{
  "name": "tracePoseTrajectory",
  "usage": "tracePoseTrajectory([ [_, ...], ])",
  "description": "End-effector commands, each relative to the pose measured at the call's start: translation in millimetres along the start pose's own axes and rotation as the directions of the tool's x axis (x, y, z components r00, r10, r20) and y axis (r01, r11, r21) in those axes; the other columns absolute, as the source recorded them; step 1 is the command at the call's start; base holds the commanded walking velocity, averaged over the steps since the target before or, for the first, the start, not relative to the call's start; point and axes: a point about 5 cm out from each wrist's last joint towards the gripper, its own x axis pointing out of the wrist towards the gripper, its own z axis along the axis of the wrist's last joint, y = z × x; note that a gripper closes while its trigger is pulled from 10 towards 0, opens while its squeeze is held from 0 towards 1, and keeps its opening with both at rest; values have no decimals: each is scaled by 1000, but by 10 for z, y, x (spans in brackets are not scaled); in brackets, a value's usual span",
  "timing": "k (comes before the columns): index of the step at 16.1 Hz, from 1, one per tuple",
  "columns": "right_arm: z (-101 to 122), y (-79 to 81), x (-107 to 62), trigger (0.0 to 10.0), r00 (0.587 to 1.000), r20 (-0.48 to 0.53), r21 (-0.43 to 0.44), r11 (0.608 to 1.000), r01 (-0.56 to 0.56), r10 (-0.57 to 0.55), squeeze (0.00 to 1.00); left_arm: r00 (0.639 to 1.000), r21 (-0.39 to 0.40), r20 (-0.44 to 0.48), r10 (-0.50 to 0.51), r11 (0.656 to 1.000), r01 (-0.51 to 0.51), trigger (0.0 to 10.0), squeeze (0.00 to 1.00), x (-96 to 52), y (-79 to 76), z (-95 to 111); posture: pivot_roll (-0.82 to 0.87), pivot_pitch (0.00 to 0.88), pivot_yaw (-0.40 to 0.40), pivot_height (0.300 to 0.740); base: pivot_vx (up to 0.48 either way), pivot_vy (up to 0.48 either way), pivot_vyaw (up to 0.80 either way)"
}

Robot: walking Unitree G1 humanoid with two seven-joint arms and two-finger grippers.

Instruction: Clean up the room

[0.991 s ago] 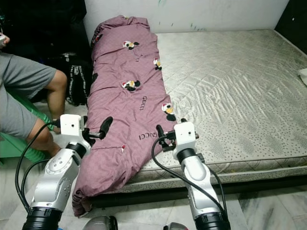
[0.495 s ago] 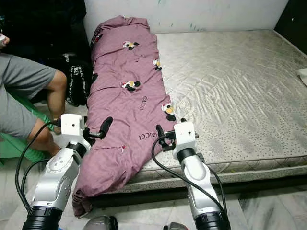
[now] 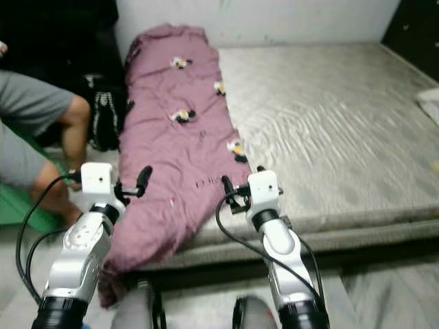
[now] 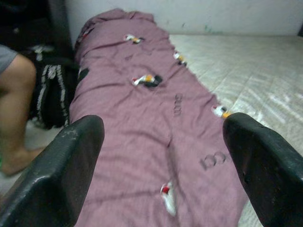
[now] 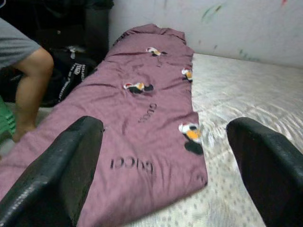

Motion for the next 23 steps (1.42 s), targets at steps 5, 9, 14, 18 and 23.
tracePoseTrajectory([
  [5,88,-16,83,10000,999,32,-1,1000,4,-4,0,984,-14,-11,177,984,-177,10000,0,-136,255,-41,-24,0,3,626,0,0,0],
  [9,92,-41,92,10000,999,35,-4,1000,6,-6,0,977,-21,-47,208,978,-209,10000,0,-212,350,-129,-16,0,-3,626,0,0,0],
  [14,109,1,104,10000,998,47,-5,1000,-29,30,0,994,-61,-7,110,992,-110,10000,0,-169,224,-52,-19,0,-3,626,48,0,0],
  [18,101,35,77,10000,998,50,-8,999,-48,48,0,995,-72,-16,97,993,-98,10000,0,-174,204,-62,-22,0,-2,626,265,0,345],
  [23,95,56,83,10000,997,47,-6,998,-66,67,0,996,-77,-14,85,993,-85,10000,0,-165,190,-57,-18,0,-6,626,274,0,675],
])
